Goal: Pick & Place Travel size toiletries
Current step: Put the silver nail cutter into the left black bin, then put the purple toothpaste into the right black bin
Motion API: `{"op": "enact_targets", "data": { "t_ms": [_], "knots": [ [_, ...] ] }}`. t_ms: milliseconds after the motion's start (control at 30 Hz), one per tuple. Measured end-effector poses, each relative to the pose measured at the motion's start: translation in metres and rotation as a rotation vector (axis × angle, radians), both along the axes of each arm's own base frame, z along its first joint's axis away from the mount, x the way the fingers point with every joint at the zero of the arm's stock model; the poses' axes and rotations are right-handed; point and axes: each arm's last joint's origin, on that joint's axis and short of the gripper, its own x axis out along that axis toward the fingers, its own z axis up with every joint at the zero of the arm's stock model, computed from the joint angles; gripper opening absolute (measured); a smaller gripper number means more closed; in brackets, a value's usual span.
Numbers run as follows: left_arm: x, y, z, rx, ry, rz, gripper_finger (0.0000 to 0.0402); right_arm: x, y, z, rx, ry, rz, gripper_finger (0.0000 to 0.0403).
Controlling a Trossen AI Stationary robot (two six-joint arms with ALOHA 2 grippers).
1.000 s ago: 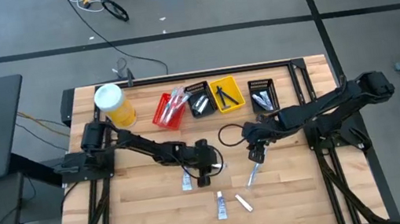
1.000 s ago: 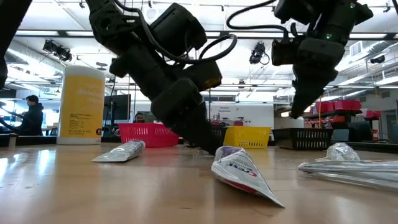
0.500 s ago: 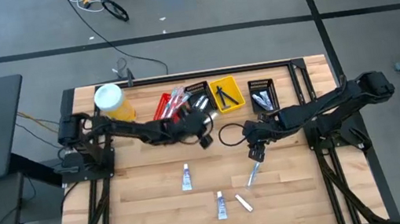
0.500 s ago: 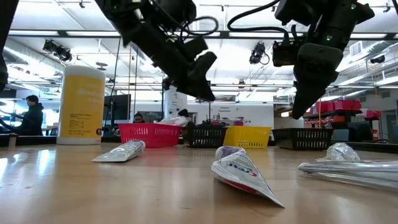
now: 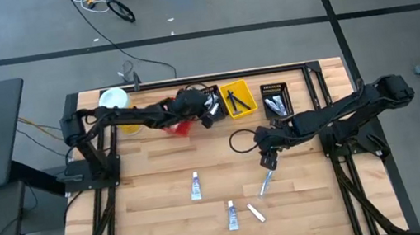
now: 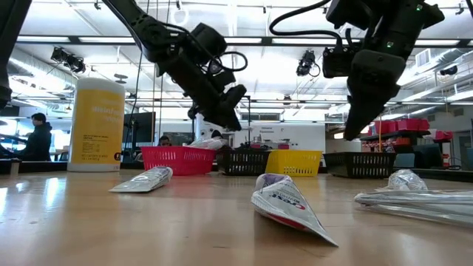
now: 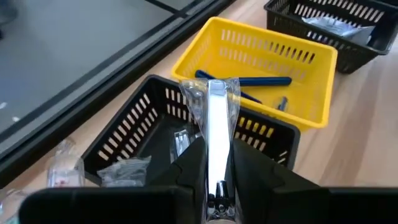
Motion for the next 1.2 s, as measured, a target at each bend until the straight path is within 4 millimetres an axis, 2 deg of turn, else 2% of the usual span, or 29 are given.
{"op": "enact_targets", "data": {
  "t_ms": [133,367,533,667,933,1067,1200],
  "knots": [
    [0.002,0.002,-0.016,-0.011,0.051,-0.018,0.0071,0.001,-0.001,0.000,-0.021,-0.008,-0.007,0.0193],
    [0.020,0.001,-0.037,-0.030,0.087,-0.059,0.0067,0.002,-0.001,0.001,-0.019,-0.026,-0.008,0.0188],
    [0.023,0.007,-0.045,-0.035,0.142,-0.033,0.0070,0.003,-0.001,0.001,-0.018,-0.031,-0.008,0.0192],
    [0.023,0.008,-0.045,-0.002,0.172,-0.062,0.0082,0.003,0.000,0.001,-0.018,-0.032,-0.008,0.0195],
    [0.022,0.008,-0.045,0.014,0.192,-0.080,0.0146,0.003,0.000,0.002,-0.017,-0.038,-0.008,0.0189],
    [0.023,0.008,-0.044,0.032,0.186,-0.082,0.0166,0.003,0.000,0.002,-0.012,-0.038,-0.006,0.0190],
    [0.026,0.003,-0.031,0.080,0.178,-0.058,0.0170,0.004,0.001,0.002,0.037,-0.043,0.005,0.0194]
  ]
}}
